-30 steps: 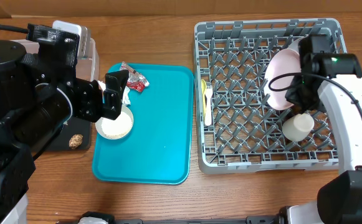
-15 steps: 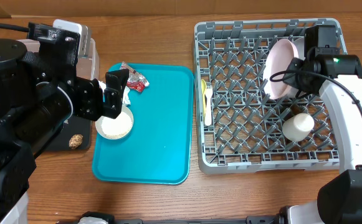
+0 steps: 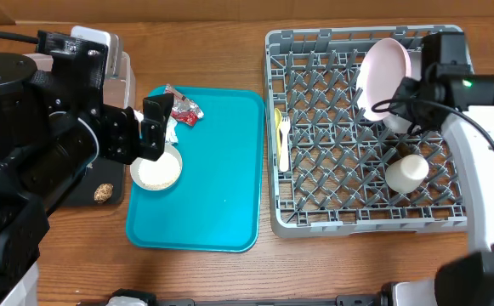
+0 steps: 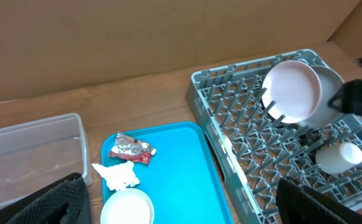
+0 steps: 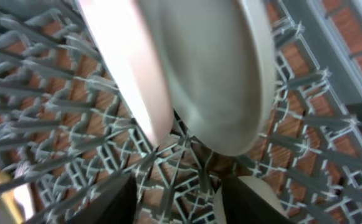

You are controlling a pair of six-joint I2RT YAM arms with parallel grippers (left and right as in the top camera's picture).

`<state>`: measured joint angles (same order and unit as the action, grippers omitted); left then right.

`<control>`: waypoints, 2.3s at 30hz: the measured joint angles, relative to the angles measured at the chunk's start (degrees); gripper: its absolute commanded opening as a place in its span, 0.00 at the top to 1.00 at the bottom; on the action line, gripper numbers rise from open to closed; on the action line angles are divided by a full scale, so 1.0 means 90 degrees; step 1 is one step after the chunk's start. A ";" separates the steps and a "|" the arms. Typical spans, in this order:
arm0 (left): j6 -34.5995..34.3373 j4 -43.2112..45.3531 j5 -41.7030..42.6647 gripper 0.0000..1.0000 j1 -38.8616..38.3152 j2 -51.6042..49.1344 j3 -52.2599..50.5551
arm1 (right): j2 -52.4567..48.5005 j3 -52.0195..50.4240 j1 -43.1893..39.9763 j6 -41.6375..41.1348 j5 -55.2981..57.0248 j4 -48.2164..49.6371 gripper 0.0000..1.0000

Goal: Sort waste into correct bins and load items into the dishwasher rack
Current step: 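Grasp the bowl of rice on the teal tray with the left gripper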

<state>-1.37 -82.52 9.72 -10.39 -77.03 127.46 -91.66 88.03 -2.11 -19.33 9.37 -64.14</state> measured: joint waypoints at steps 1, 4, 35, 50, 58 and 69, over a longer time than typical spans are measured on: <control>-0.0002 0.0002 -0.0044 0.00 0.0000 0.0000 0.0000 | 0.0146 0.0029 0.0000 0.0005 -0.0022 -0.0010 0.46; -0.0002 0.0002 -0.0209 0.00 0.0000 0.0000 0.0000 | 0.0702 0.0119 0.0000 -0.0012 -0.0270 -0.0041 0.44; -0.1715 -0.1564 -0.1294 0.11 0.0000 -0.2074 -0.1596 | 0.2169 0.0267 0.0578 0.0663 -0.3708 -0.1314 0.34; -0.1666 -0.0245 -0.1547 0.18 0.0007 -0.1600 -0.3446 | 0.2548 0.0267 0.1341 0.0648 -0.2960 -0.1447 0.35; -0.1642 0.0913 -0.1280 0.30 0.0046 -0.2555 -0.4522 | 0.2334 0.0267 0.1341 0.0648 -0.2883 -0.1617 0.37; -0.1622 0.1433 -0.1032 0.58 0.0046 -0.3874 -0.4541 | 0.2261 0.0267 0.1341 0.0648 -0.2866 -0.1637 0.38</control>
<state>-15.97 -69.63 0.43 -9.98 -111.90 86.59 -71.31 90.43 9.96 -13.50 -16.43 -78.87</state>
